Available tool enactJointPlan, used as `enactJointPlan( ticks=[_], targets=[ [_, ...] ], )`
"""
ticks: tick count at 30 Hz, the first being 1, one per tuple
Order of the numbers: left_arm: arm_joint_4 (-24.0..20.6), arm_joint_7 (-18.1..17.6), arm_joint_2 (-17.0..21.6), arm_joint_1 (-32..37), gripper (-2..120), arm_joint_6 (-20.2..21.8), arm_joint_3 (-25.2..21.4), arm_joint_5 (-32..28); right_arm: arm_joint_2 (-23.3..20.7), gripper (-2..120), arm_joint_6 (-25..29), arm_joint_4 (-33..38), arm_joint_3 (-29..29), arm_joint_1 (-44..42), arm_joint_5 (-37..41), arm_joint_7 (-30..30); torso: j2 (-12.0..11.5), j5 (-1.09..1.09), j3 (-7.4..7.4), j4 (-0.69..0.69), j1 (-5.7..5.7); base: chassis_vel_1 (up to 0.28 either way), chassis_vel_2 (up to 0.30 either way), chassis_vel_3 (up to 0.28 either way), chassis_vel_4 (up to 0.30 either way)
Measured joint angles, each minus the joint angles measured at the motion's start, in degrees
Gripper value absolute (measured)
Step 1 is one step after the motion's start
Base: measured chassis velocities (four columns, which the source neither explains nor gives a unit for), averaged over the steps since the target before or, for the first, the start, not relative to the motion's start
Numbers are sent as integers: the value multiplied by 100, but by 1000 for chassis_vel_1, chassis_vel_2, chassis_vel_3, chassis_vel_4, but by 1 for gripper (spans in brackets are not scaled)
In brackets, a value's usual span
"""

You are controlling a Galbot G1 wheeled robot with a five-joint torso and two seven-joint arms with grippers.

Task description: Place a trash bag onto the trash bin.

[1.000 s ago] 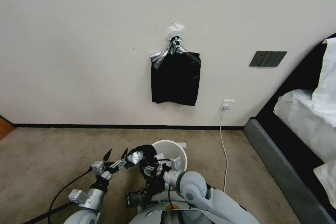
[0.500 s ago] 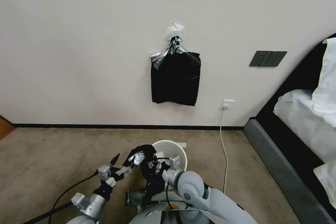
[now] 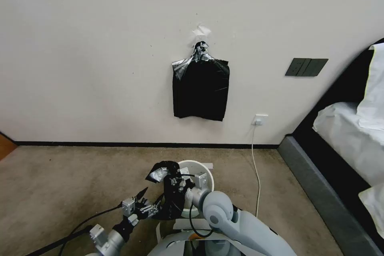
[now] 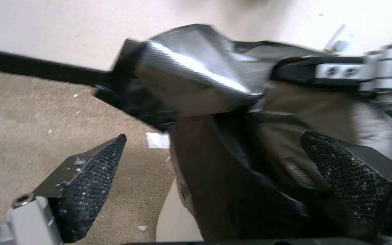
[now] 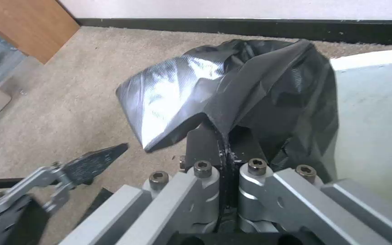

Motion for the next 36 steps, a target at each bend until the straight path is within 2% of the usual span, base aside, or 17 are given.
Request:
enactJointPlan(
  ticks=[7,10,13,20,22,36],
  targets=[
    [168,-316,-37,-213,98,110,158,56,-38,0,-1,86,38,4,2,32,0,0,0,0,0,0,0,0,0],
    [209,-577,-40,-382,98,225,297,45,-96,0,-7,164,48,-17,5,49,0,0,0,0,0,0,0,0,0],
    [268,-652,-1,-527,98,330,439,42,-125,0,-14,223,33,-22,13,72,0,0,0,0,0,0,0,0,0],
    [422,-685,93,-757,97,481,636,62,-132,0,-31,243,-69,8,22,113,0,0,0,0,0,0,0,0,0],
    [511,-698,134,-875,91,538,694,55,-134,0,-35,244,-101,29,22,124,0,0,0,0,0,0,0,0,0],
    [798,-715,156,-1199,79,878,855,-262,-241,0,-37,240,-233,134,65,137,1,4,-1,2,-1,0,0,0,0]
  ],
)
